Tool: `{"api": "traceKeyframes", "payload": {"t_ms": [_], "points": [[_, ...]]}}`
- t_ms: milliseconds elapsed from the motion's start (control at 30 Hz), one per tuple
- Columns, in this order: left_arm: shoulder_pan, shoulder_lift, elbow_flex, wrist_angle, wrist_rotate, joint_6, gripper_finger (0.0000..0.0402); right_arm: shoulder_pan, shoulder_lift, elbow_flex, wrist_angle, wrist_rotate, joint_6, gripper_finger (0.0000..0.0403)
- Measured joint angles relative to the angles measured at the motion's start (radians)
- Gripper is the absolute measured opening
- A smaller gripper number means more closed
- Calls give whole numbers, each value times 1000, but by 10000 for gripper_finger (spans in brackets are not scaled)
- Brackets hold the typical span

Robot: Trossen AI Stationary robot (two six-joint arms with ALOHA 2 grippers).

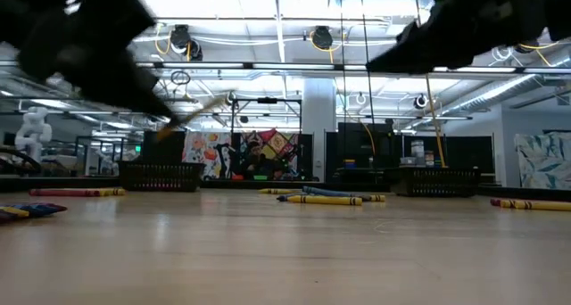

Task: Sort crayons
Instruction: Put the yellow crayon into the bottom black bin

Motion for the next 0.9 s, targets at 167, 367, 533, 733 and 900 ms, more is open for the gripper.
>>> {"api": "traceKeyframes", "payload": {"t_ms": [167, 367, 533, 733, 900], "points": [[61, -1, 1, 408, 75, 291, 2, -2, 166, -72, 411, -38, 23, 105], [95, -1, 33, 638, 178, 529, 1, -16, 337, -28, 970, -58, -135, 120], [106, 7, 107, 640, 225, 567, 1, -28, 359, 102, 946, -54, -246, 150], [103, 48, 148, 606, 231, 562, 0, -32, 365, 260, 732, -64, -295, 181], [98, 87, 156, 614, 230, 566, 0, -33, 364, 347, 590, -79, -290, 179]]}}
